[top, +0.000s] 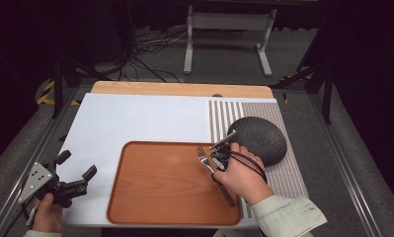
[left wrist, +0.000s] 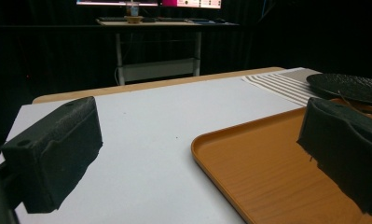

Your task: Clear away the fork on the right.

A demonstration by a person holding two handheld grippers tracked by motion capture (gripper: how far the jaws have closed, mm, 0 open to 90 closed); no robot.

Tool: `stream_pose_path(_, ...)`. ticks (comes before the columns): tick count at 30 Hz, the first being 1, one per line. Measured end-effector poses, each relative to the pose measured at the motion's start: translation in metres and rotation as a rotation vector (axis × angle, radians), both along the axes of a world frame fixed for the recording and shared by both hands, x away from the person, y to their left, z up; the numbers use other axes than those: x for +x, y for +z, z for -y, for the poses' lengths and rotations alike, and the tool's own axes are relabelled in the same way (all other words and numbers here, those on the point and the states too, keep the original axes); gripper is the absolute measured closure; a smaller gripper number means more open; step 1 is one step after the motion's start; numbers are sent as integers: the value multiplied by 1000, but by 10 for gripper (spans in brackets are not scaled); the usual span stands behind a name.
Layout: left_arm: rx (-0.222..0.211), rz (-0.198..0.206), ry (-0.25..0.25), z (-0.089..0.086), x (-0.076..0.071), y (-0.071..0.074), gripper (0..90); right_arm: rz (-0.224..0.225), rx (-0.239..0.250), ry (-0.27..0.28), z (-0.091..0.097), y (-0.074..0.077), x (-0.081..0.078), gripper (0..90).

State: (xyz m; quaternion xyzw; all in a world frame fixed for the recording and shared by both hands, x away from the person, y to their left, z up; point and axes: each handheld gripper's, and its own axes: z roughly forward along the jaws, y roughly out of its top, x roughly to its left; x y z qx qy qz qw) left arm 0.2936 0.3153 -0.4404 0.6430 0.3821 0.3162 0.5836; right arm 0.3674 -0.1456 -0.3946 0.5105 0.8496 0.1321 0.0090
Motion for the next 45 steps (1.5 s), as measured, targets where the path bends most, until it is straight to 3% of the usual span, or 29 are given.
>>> stream_pose_path(15, 3, 0, -2, 0, 0, 0, 2, -51, -28, -34, -3, -12, 1, 785)
stream_pose_path(35, 5, 1, -2, 0, 0, 1, 2, -101, -41, -39, -5, -19, 1, 778)
stream_pose_path(41, 3, 0, -3, 0, 0, 1, 2, -76, -37, -22, -2, -16, 2, 690)
stream_pose_path(45, 3, 2, -2, 0, 0, 1, 2, -32, -17, -6, -1, -11, 1, 583)
